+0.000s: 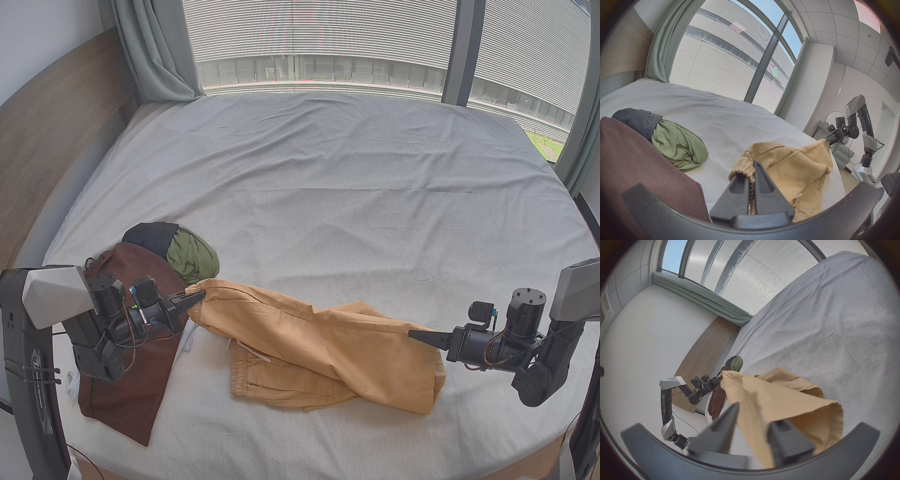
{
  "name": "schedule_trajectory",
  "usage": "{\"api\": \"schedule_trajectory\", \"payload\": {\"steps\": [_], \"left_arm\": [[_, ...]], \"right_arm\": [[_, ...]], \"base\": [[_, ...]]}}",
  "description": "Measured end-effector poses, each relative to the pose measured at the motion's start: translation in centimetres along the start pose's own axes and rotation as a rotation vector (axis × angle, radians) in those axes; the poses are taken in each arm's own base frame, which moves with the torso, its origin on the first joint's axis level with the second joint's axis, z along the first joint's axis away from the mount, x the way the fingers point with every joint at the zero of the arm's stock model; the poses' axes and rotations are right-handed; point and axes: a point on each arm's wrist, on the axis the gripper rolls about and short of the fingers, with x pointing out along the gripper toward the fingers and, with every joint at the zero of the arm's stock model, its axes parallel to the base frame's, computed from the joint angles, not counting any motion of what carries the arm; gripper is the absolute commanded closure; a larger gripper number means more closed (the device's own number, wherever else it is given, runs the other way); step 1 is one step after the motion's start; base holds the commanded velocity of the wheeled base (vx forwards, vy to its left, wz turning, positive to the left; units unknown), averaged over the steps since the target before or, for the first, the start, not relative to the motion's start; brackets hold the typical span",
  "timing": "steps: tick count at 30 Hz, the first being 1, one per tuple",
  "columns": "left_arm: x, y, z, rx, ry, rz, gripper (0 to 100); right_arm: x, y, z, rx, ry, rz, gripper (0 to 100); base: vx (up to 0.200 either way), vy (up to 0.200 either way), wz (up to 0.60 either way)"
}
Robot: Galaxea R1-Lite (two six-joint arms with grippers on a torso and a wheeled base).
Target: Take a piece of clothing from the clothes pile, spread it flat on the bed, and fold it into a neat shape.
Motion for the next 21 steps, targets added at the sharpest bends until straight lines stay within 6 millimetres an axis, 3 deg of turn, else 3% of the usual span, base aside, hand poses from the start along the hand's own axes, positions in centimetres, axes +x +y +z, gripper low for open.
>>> {"api": "schedule_trajectory", "payload": {"steps": [9,19,20,21], "left_arm": [[0.0,0.0,0.0,0.0,-0.001,0.001,100],[-0.1,0.0,0.0,-0.001,0.0,0.002,100],[-0.1,0.0,0.0,-0.001,0.0,0.002,100],[-0.1,0.0,0.0,-0.001,0.0,0.002,100]], "right_arm": [[2.0,0.0,-1.5,0.008,0.062,0.027,0],[2.8,0.0,-1.8,0.003,0.073,0.039,0],[2.9,-0.1,-1.8,0.003,0.071,0.036,100],[2.9,-0.1,-1.8,0.003,0.069,0.031,100]], "base": [[0.0,0.0,0.0],[0.0,0.0,0.0],[0.0,0.0,0.0],[0.0,0.0,0.0]]}}
